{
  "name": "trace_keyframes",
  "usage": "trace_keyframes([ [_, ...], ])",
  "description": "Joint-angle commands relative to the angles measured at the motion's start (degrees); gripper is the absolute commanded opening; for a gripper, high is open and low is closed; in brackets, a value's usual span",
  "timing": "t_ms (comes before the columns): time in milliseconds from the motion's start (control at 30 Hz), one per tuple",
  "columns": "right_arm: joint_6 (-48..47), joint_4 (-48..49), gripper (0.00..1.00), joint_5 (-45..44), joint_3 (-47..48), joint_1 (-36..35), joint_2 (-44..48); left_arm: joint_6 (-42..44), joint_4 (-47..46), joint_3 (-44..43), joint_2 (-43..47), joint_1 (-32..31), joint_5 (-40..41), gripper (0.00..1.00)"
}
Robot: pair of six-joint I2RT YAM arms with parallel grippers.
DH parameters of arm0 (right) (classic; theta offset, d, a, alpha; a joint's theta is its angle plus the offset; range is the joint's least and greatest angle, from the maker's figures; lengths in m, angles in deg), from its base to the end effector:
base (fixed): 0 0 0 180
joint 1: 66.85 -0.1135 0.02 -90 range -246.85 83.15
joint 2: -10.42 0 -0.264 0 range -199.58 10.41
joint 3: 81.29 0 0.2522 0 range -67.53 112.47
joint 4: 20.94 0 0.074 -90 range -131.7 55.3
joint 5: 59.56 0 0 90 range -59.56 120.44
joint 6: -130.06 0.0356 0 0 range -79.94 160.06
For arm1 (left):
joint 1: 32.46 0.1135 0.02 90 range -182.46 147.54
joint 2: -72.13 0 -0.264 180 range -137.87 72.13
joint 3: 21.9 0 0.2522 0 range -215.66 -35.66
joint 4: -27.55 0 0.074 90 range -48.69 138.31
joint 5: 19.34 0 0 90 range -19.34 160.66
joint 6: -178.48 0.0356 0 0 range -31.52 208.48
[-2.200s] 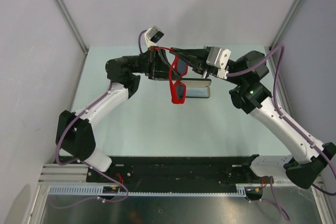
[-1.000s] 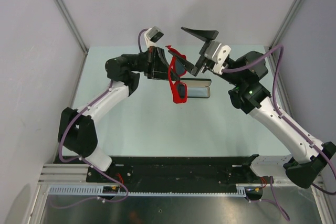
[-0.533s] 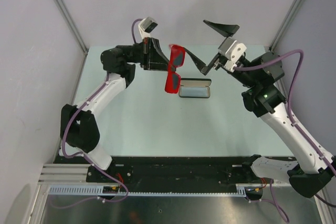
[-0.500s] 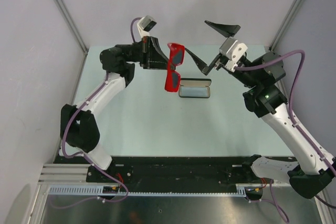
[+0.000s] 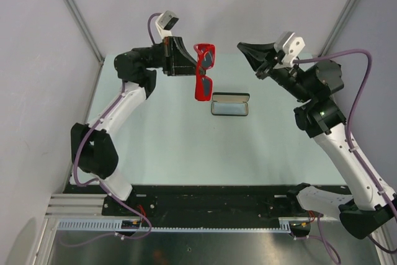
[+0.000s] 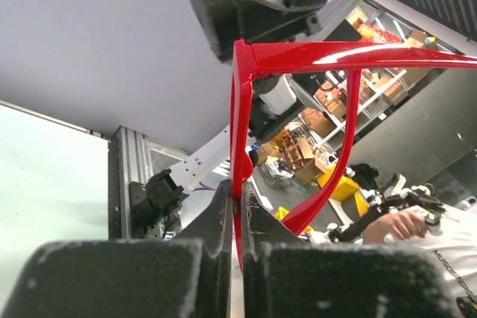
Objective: Organize the sunglasses
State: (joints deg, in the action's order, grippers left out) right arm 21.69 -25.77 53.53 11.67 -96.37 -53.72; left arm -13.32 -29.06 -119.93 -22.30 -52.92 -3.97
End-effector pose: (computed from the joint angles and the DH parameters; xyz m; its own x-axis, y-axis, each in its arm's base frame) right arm 0.1875 0.1222 0.5160 0.5769 -0.0065 -0.8168 -0.6146 0.6553 -0.4393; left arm 0.3005 -0.1488 0.4650 -0.6963 -0.0171 -0.7175 0.6852 -0.3135 -0.6574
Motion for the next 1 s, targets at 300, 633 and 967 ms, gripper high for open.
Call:
trace_keyframes([
  [300, 18.11, -10.51, 0.00, 15.76, 6.85, -3.62, -2.22, 51.96, 58.84, -7.14, 7.68, -0.01, 12.67, 0.00],
  [633, 20.48, -7.02, 0.08, 13.65, 5.09, -4.50, -7.05, 55.65, 62.55, -1.69, 9.70, -0.45, 16.45, 0.00],
  [967, 21.36, -7.61, 0.00, 10.75, 3.86, -5.02, -11.88, 56.10, 63.25, -0.11, 10.76, -1.33, 16.45, 0.00],
])
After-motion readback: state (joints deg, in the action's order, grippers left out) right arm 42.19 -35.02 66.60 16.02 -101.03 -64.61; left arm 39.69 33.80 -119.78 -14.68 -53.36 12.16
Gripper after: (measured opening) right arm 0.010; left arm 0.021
